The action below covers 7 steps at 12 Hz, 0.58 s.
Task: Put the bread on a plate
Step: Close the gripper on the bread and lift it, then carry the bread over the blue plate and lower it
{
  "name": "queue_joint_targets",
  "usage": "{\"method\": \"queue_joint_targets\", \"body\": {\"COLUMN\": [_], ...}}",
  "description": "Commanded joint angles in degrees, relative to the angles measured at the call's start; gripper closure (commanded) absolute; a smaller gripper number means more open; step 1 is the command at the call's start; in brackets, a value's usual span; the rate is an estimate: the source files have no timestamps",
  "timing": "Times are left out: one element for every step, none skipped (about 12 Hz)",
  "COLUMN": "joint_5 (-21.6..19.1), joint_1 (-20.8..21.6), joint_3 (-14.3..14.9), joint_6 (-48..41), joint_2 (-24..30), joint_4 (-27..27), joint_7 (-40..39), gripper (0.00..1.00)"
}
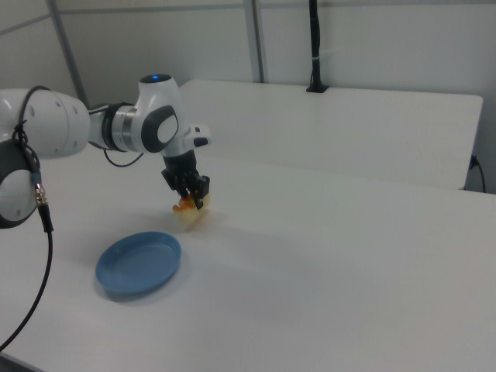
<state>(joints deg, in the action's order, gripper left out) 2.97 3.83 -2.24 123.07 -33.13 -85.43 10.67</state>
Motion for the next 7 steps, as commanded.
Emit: {"method": "queue_joint_targets", "body": {"joint_5": [-0.77,-0.86,-0.86,-0.94,-1.03,-1.12,-1.12], "joint_1": [-0.05,-0.31,-0.31,-0.22,-0.14,0.30,0.74], "joint_3": [0.22,0.22,0.31,0.22,0.22,0.22,0.22], "joint_6": [-1.25,-1.25,-1.08,-0.81,-0.55,-0.20,1.89], "joint_2": [9.20,13.75,17.37,21.14,24.66,28.09,31.00], "joint_4": [-7.79,-12.43,-16.83,-21.48,-25.97,-30.80,-36.07], "joint_7": [0.41,0.14,-0.21,-1.26,-2.40,-3.37,-3.64], "gripper": [0.56,0.56,0.56,0.56,0.56,0.56,0.56]}}
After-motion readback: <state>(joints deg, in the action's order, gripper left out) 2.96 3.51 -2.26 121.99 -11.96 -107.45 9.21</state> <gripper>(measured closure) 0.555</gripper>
